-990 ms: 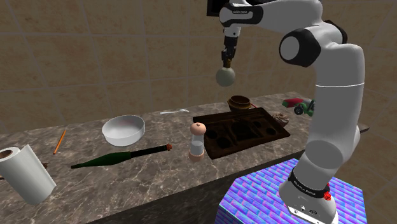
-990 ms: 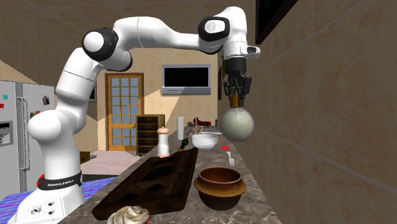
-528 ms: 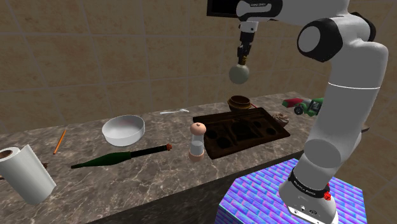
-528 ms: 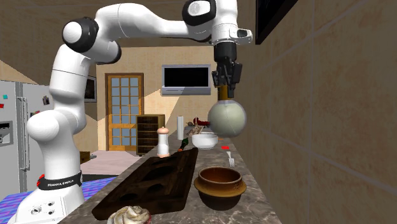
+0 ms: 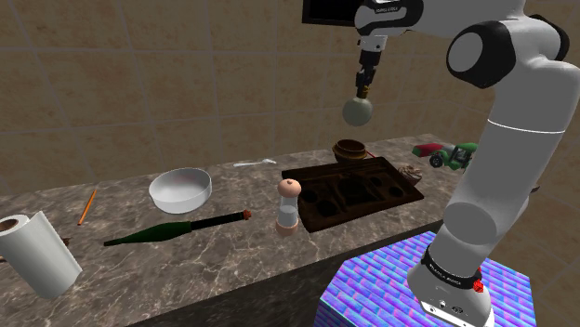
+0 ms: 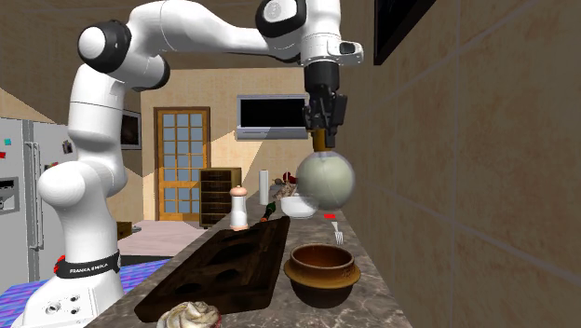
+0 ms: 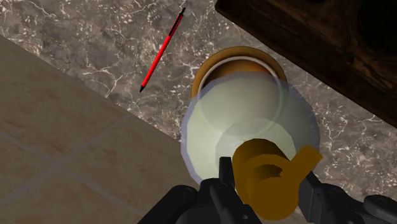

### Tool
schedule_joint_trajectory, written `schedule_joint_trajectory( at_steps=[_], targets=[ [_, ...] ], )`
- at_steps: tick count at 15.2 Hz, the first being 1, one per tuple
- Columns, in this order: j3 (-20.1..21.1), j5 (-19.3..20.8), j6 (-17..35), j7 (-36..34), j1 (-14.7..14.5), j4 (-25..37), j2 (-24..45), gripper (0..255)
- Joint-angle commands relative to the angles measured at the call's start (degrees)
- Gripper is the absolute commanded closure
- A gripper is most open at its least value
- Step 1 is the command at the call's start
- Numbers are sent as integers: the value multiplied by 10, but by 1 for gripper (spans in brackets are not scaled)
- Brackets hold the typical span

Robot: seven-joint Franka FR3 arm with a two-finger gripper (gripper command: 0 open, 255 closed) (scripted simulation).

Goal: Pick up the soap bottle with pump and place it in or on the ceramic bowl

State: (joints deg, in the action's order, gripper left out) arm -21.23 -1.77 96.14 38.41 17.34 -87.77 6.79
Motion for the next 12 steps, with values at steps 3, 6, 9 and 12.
schedule_joint_trajectory(
  at_steps=[3,6,9,12],
  targets=[
    [1,2,33,-1,-2,-39,-7,255],
    [1,3,57,-2,-2,-64,-9,255],
    [1,3,80,-2,-3,-88,-9,255],
    [2,3,103,-2,-3,-111,-9,255]
  ],
)
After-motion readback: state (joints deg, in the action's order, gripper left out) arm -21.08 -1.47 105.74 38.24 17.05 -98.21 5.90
